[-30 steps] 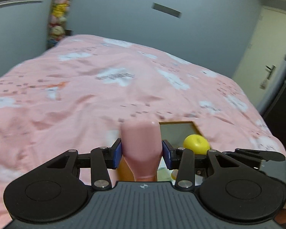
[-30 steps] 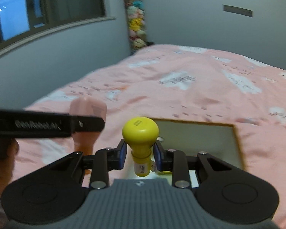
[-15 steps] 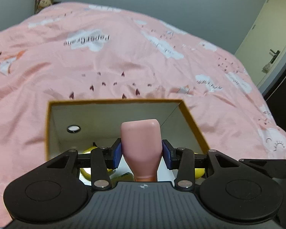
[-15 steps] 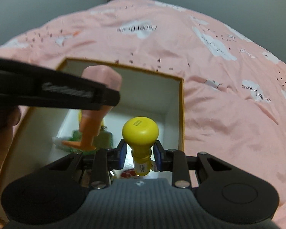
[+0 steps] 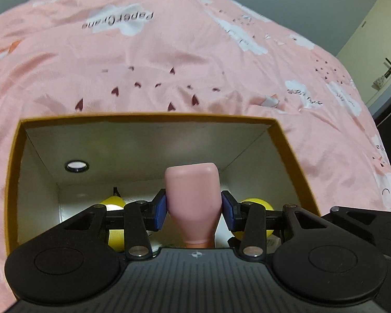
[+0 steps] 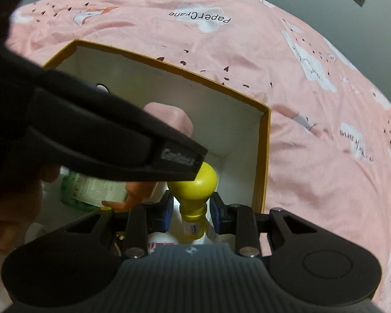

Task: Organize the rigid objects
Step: 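Carry the pink bottle with the left gripper while the right gripper carries the yellow bottle into the box, then open both grippers to release the pink and yellow bottles in the box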

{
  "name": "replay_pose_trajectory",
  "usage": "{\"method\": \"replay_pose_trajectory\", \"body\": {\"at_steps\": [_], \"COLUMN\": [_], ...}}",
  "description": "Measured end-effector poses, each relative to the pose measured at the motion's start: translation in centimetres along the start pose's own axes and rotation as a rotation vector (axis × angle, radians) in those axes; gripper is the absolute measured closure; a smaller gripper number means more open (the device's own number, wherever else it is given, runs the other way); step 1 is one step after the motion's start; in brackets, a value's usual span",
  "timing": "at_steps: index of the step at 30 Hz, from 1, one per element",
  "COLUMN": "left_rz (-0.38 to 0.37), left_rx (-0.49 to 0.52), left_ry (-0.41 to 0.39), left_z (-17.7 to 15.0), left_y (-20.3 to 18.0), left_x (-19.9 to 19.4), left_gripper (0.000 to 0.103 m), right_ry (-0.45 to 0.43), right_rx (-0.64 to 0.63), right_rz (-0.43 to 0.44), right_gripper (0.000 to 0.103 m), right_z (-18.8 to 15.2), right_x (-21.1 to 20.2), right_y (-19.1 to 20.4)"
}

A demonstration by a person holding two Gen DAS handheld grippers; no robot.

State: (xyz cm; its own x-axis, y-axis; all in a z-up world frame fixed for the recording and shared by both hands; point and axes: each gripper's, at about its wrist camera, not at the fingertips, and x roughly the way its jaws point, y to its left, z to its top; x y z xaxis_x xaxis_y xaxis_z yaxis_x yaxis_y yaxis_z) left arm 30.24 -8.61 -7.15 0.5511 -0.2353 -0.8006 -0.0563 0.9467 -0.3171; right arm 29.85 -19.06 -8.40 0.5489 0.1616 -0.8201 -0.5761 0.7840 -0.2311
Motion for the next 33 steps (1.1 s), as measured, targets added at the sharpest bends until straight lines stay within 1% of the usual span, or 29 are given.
{"method": "replay_pose_trajectory", "body": {"at_steps": [3, 6, 9, 14, 15, 16, 17, 18, 21, 22, 24, 26, 28, 29, 31, 33], "left_rz": [-0.006, 0.005, 0.007, 0.013, 0.015, 0.015, 0.013, 0.006, -0.037, -0.047, -0.042, -0.023, -0.005, -0.001, 0.002, -0.007], "left_rx": [-0.039, -0.025, -0.037, -0.044, -0.043, -0.047, -0.052, -0.058, -0.089, -0.091, -0.082, -0.071, -0.058, -0.049, -0.037, -0.037], "left_ry": [0.028, 0.016, 0.014, 0.011, 0.008, 0.007, 0.008, 0.012, 0.043, 0.054, 0.068, 0.082, 0.066, 0.048, 0.024, 0.021], "left_z": [0.2, 0.1, 0.2, 0.3, 0.3, 0.3, 0.3, 0.3, 0.3, 0.3, 0.2, 0.0, -0.2, -0.2, -0.1, -0.1], "left_y": [0.7, 0.5, 0.7, 0.9, 0.8, 0.7, 0.8, 0.8, 1.1, 1.1, 0.9, 0.7, 0.6, 0.5, 0.4, 0.4], "left_x": [0.7, 0.6, 0.6, 0.6, 0.6, 0.7, 0.8, 0.9, 1.3, 1.4, 1.7, 1.9, 1.7, 1.4, 0.8, 0.2], "left_gripper": [0.054, 0.054, 0.054, 0.054, 0.054, 0.054, 0.054, 0.054, 0.054, 0.054, 0.054, 0.053, 0.053, 0.051, 0.041, 0.037], "right_ry": [0.001, 0.007, 0.002, 0.001, 0.001, -0.003, -0.009, -0.013, -0.016, -0.016, -0.022, -0.02, -0.02, -0.019, -0.018, -0.018], "right_rx": [-0.021, -0.062, -0.083, -0.111, -0.117, -0.121, -0.123, -0.125, -0.127, -0.129, -0.136, -0.133, -0.134, -0.136, -0.134, -0.132], "right_rz": [-0.005, -0.028, -0.043, -0.062, -0.064, -0.068, -0.075, -0.084, -0.087, -0.086, -0.091, -0.086, -0.086, -0.085, -0.084, -0.083], "right_gripper": [0.074, 0.075, 0.075, 0.073, 0.07, 0.063, 0.06, 0.055, 0.053, 0.05, 0.048, 0.048, 0.047, 0.047, 0.047, 0.046], "right_z": [0.2, 0.3, 0.3, -0.1, -0.3, -0.5, -0.6, -0.7, -0.9, -0.9, -1.2, -1.3, -1.3, -1.3, -1.4, -1.5], "right_x": [0.4, 0.8, 1.0, 0.9, 0.8, 0.6, 0.4, 0.3, -0.3, -0.5, -1.1, -1.3, -1.4, -1.4, -1.5, -1.6], "right_y": [0.1, 0.6, 0.8, 1.4, 1.8, 1.9, 2.1, 2.2, 2.4, 2.4, 2.8, 3.0, 3.2, 3.2, 3.3, 3.3]}}
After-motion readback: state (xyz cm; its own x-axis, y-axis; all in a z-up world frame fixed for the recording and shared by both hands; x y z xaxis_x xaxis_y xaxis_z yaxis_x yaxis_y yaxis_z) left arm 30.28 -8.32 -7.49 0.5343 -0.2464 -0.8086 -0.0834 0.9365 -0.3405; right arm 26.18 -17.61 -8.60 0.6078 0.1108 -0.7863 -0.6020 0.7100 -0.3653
